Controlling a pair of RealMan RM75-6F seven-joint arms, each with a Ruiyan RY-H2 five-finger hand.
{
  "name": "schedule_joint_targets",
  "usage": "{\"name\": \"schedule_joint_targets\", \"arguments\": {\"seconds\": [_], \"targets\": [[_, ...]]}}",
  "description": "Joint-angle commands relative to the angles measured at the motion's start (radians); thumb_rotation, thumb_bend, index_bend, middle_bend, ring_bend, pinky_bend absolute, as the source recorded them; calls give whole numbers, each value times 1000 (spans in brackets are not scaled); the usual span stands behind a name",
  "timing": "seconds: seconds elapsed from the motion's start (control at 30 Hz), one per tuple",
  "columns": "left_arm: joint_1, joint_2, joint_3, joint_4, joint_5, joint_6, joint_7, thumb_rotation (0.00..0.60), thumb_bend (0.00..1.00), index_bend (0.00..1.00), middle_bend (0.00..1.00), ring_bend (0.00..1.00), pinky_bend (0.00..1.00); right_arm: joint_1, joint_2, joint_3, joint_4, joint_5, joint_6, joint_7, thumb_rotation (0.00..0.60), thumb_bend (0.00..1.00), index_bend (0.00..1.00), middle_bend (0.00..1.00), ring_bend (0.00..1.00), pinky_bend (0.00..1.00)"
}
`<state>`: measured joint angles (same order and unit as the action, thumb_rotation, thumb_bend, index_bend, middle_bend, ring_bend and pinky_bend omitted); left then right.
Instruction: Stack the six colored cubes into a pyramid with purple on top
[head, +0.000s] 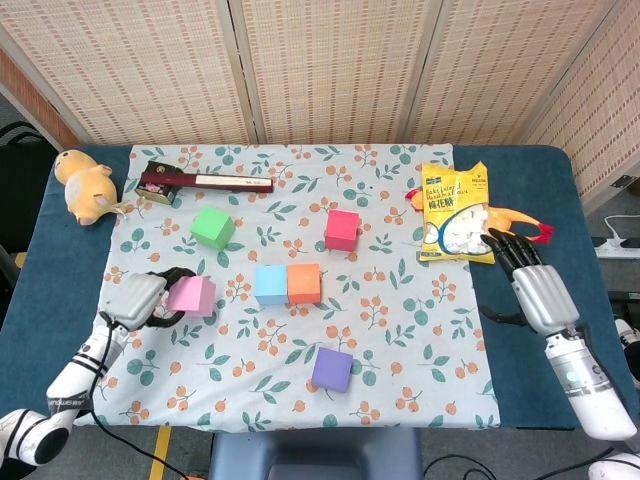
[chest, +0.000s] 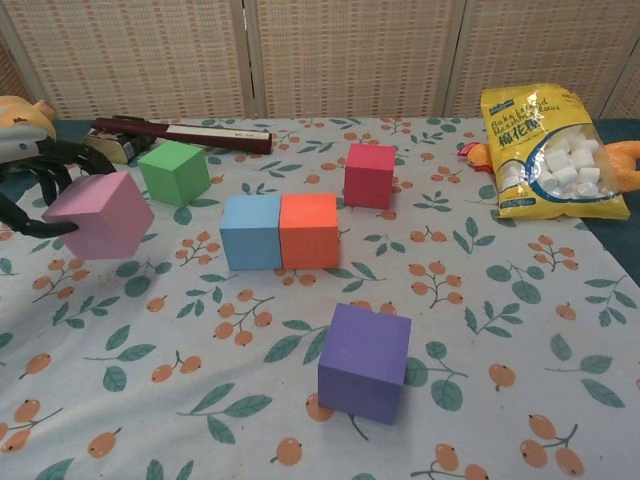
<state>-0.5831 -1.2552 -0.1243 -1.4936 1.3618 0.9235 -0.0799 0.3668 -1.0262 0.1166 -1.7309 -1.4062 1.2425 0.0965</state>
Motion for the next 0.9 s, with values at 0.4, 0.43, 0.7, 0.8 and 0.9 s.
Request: {"name": "schedule_joint_targets", "arguments": {"seconds": [0.4,0.43,0.7,0.8,0.9], "targets": [[-176,-159,-72,-8,-464,-91,434,600,344,397,418,428,443,-21,7,-3,15,-7,5,23,600,0,0,2,0,4],[-184,-164,-73,-11,-485,-85,452,600,344,391,418,428,443,-22,7,-3,15,-7,5,23,600,0,0,2,0,4],[-224,-208,-73,-27,-572,-19,548,600,341,384,414,427,443,-32,11,-2,11,-6,11,23,600,0,0,3,0,4],[-235,-217,-76,-29,-598,-16,559,600,341,380,411,427,443,-37,15,-1,8,-6,15,22,600,0,0,2,0,4],[-241,-226,-76,-32,-608,0,565,600,343,373,408,423,442,-43,19,0,7,-4,19,23,600,0,0,2,0,4]]}}
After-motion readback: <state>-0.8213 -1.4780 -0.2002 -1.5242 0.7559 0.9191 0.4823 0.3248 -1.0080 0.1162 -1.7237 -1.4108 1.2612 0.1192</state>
